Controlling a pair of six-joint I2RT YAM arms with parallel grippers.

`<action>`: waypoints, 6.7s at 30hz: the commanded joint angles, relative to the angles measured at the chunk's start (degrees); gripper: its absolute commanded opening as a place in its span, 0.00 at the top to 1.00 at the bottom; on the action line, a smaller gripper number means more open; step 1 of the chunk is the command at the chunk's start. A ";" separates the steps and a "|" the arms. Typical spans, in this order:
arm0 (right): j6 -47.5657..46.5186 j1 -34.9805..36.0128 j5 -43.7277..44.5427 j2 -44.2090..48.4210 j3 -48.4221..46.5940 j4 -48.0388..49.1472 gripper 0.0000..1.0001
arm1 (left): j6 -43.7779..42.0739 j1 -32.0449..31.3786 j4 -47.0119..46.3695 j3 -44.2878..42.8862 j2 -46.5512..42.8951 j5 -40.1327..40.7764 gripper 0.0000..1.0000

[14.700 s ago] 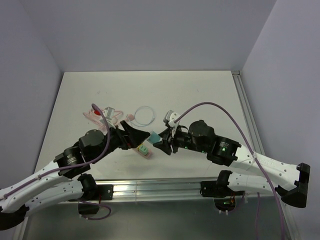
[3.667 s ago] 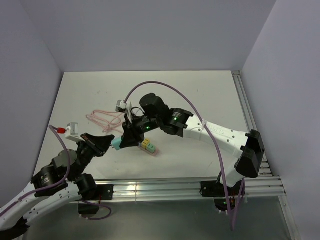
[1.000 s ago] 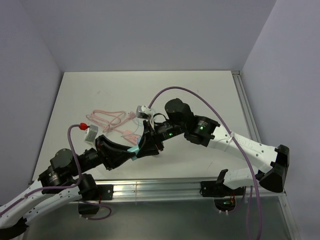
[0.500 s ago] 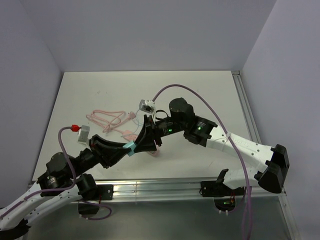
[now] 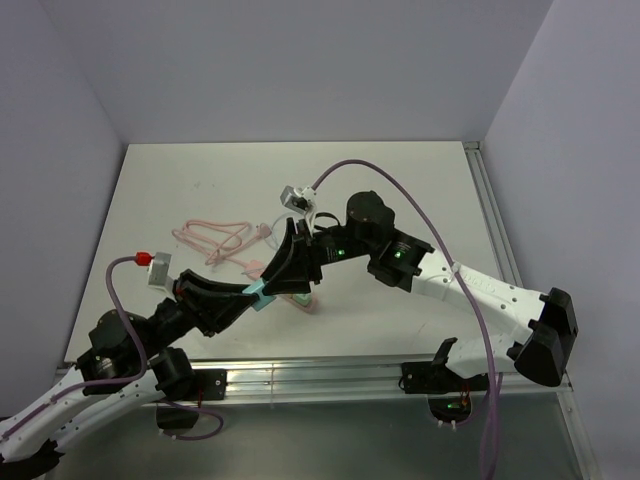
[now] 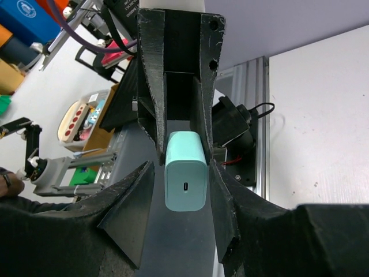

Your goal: Insert the plug

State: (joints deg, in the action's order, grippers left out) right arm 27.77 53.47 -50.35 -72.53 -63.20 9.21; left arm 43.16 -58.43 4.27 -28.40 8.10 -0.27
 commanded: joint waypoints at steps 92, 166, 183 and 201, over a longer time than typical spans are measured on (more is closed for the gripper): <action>-27.95 10.86 61.51 -57.01 -57.39 -68.98 1.00 | 7.21 -0.10 32.64 -13.43 -7.04 37.71 0.23; -7.21 11.65 61.34 -57.99 -2.73 -35.85 1.00 | 8.70 -0.10 31.50 -12.12 -6.43 35.60 0.22; -0.52 13.76 57.38 -60.09 6.77 -23.46 1.00 | 6.94 -0.10 28.60 -12.03 -2.13 32.44 0.22; -11.77 15.78 76.02 -37.08 -10.89 -31.01 0.29 | 10.01 -0.10 30.62 -10.80 -4.23 33.76 0.18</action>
State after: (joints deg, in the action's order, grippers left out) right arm 14.94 68.38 27.40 -112.22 -74.37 -6.44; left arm 52.07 -58.48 35.16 -39.53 5.06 32.86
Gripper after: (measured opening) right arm 0.679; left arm 0.810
